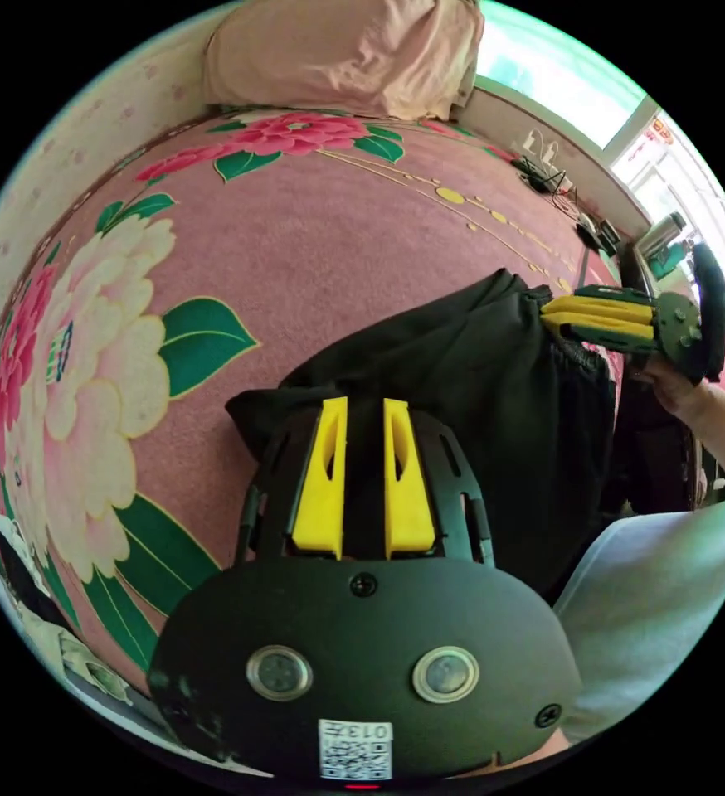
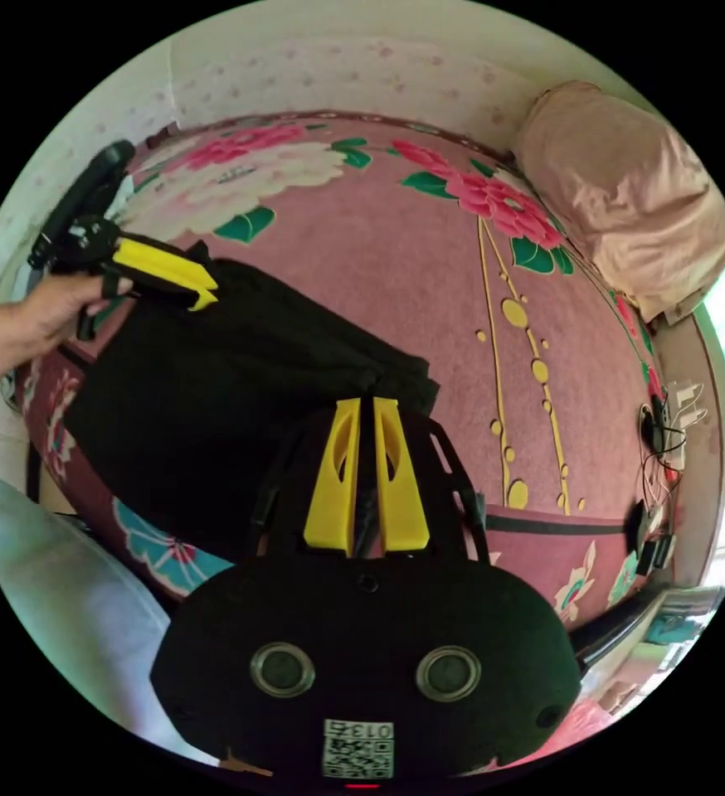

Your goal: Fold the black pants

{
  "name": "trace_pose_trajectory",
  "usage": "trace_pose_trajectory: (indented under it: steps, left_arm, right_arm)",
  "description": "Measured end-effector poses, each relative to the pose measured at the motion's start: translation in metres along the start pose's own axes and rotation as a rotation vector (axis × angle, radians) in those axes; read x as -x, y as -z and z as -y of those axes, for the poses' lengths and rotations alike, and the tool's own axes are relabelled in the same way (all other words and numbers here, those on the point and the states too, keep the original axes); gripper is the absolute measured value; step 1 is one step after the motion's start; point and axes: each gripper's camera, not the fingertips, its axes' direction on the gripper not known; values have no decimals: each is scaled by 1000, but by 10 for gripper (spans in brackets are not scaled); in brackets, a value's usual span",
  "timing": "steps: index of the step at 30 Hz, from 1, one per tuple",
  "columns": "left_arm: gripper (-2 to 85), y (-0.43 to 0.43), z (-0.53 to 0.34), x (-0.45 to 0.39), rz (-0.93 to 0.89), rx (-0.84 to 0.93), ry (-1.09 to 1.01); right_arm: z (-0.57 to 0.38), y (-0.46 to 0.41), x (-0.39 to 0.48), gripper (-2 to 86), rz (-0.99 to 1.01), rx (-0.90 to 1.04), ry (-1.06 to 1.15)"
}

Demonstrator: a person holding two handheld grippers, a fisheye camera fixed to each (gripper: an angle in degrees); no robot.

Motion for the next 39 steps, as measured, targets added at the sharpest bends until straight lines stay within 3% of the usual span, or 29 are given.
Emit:
trace_pose_trajectory:
  steps: [4, 6, 8, 11, 16, 20, 25, 31, 33, 36, 39]
  left_arm:
    - [18, 12, 3, 20, -38, -22, 49]
    - [29, 51, -16, 36, -39, -175, 90]
    - [60, 70, -39, 48, 29, -216, 126]
    - [115, 60, -75, 83, -48, -161, 233]
    - [150, 10, -105, 118, -280, -60, 353]
    - [156, 5, -107, 125, -266, -70, 348]
    - [125, -12, -103, 117, -329, -33, 261]
    - [72, -16, -119, 114, -249, -115, 389]
    - [29, -27, -113, 116, -396, -66, 394]
    - [16, -14, -98, 86, -192, -29, 327]
    - [11, 8, -95, 68, -128, -78, 383]
  right_arm:
    - [-16, -6, 4, 15, 23, -14, -17]
    - [-28, 29, -16, 26, 91, -73, -126]
    - [-48, 53, -30, 62, 75, -172, -223]
    - [-70, 35, -47, 131, 215, -130, -312]
    - [-75, -25, -42, 147, 348, -40, -327]
    - [-81, -57, -29, 145, 355, 22, -350]
    - [-86, -59, 5, 121, 339, 2, -364]
    - [-94, -65, 27, 86, 309, -20, -356]
    - [-87, -63, 39, 70, 279, 7, -290]
    - [-80, -54, 65, 52, 199, 24, -171]
    - [-84, -43, 77, 45, 170, 3, -103]
